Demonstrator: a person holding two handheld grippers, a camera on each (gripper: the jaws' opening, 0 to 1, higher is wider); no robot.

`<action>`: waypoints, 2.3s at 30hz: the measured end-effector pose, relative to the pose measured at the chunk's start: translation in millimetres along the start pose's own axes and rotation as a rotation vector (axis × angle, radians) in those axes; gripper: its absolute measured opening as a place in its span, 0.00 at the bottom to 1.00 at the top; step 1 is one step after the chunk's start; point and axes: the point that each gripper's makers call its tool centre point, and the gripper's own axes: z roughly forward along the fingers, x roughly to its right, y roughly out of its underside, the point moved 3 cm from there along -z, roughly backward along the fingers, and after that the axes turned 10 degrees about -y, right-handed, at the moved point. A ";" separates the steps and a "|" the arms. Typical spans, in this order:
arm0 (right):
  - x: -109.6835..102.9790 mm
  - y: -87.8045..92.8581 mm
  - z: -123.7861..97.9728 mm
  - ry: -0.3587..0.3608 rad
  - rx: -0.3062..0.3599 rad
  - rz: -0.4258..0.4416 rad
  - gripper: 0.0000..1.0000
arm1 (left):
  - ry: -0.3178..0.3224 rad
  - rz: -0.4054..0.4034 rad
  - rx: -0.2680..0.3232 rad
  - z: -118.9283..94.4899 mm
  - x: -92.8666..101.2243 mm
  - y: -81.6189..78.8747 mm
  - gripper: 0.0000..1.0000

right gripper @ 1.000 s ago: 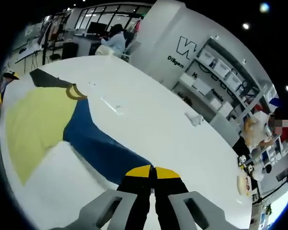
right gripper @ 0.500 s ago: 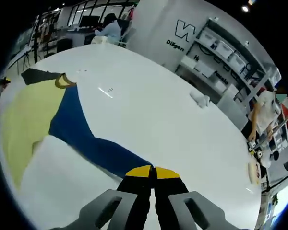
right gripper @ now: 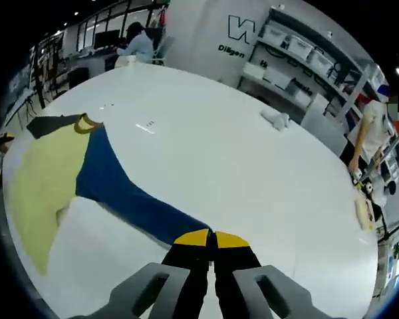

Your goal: Fold the garment on the visible template until the final outline fits inside the template.

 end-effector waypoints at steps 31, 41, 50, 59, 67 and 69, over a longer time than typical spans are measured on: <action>-14.4 21.5 4.0 -0.008 -0.034 0.022 0.00 | 0.341 0.370 -0.154 22.8 103.8 60.2 0.42; -18.3 19.4 0.1 -0.006 -0.030 0.021 0.00 | 0.362 0.368 -0.227 14.7 91.1 67.4 0.02; -10.7 25.9 -0.5 -0.001 -0.050 0.047 0.00 | 0.437 0.403 -0.288 12.6 86.1 67.2 0.05; -8.5 34.9 20.3 0.004 -0.044 0.021 0.00 | 0.333 0.286 -0.137 18.0 80.5 14.3 0.49; 0.3 46.1 38.8 0.022 -0.031 0.016 0.00 | 0.238 0.191 -0.083 13.0 61.9 -6.5 0.57; 2.4 49.3 42.1 0.022 -0.027 0.026 0.00 | 0.232 0.185 -0.087 12.3 61.5 -5.1 0.57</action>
